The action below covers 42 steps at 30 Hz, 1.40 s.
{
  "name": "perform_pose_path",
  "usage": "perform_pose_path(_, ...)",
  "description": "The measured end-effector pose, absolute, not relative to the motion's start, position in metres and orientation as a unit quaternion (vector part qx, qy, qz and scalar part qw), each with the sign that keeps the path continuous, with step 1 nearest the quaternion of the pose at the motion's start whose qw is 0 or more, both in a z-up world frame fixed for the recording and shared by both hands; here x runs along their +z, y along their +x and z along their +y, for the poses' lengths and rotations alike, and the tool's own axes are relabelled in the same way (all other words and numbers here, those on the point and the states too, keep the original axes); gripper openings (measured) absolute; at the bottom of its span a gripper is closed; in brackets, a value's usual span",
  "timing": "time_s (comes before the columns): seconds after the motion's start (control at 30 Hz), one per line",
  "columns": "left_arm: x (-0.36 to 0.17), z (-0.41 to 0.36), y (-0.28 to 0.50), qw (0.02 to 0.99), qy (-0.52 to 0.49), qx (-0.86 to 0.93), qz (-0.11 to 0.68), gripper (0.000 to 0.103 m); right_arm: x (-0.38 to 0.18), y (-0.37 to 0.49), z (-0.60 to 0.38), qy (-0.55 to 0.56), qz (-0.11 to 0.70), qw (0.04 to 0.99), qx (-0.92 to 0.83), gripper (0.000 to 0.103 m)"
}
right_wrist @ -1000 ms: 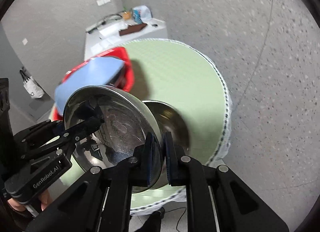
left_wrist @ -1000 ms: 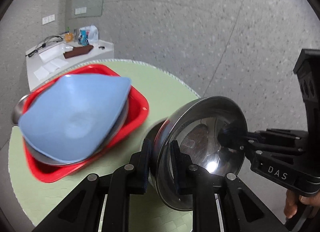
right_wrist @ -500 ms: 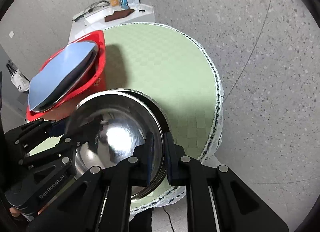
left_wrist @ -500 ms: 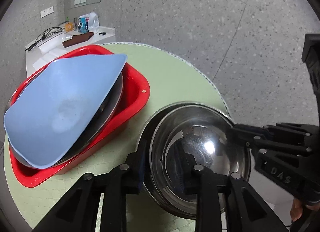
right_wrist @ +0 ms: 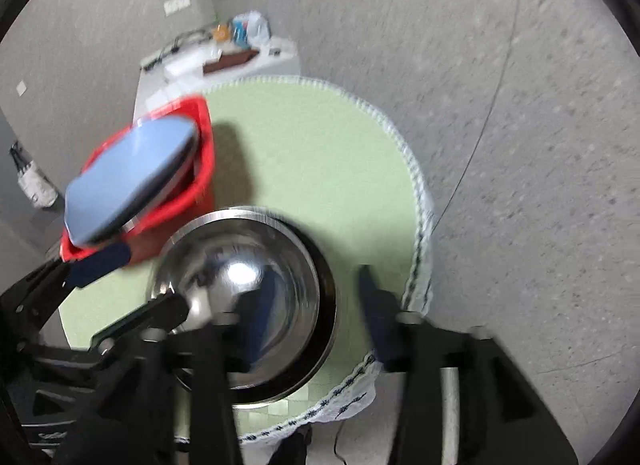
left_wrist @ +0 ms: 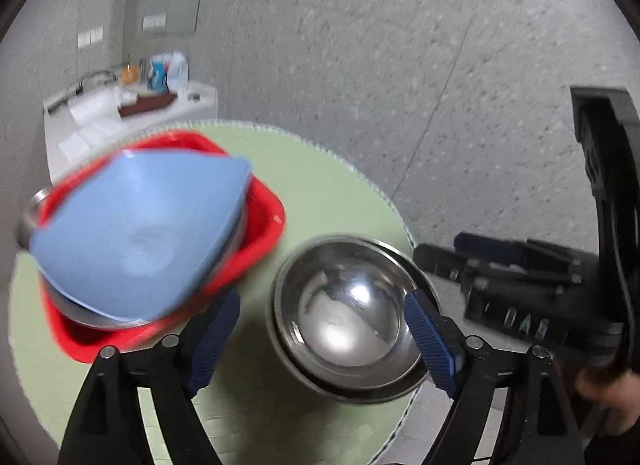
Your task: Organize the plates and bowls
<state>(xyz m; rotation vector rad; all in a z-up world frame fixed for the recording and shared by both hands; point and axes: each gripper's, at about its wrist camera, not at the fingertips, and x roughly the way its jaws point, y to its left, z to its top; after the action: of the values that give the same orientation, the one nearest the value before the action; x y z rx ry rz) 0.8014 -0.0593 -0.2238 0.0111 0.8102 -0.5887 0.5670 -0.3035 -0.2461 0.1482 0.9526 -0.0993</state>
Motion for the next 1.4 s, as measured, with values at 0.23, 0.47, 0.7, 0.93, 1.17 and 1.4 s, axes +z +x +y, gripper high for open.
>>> perform_pose_path(0.23, -0.178, 0.041, 0.815, 0.919, -0.028, -0.223, 0.323, 0.094, -0.171, 0.584, -0.251, 0.073, 0.391, 0.917, -0.034, 0.064)
perform_pose_path(0.47, -0.185, 0.176, 0.897, 0.936, -0.045, -0.137, 0.321, 0.096, -0.136, 0.648, -0.147, 0.085, 0.354, 0.931, 0.011, 0.069)
perform_pose_path(0.7, -0.254, 0.244, 0.988, 0.898, -0.044, -0.109, 0.424, 0.086, -0.174, 0.748, -0.058, 0.077, 0.395, 0.915, 0.023, 0.07)
perform_pose_path(0.93, -0.31, 0.246, 1.049, 0.848, -0.05, -0.141, 0.508, 0.044, -0.247, 0.824, -0.016, 0.02, 0.494, 0.869, 0.026, 0.069)
perform_pose_path(1.17, -0.321, 0.27, 1.078, 0.835, -0.081, -0.168, 0.518, 0.026, -0.295, 0.86, -0.009, -0.023, 0.569, 0.821, 0.028, 0.065)
perform_pose_path(1.4, -0.326, 0.283, 1.069, 0.837, -0.083, -0.168, 0.514, 0.026, -0.325, 0.883, 0.005, -0.064, 0.623, 0.777, 0.059, 0.052)
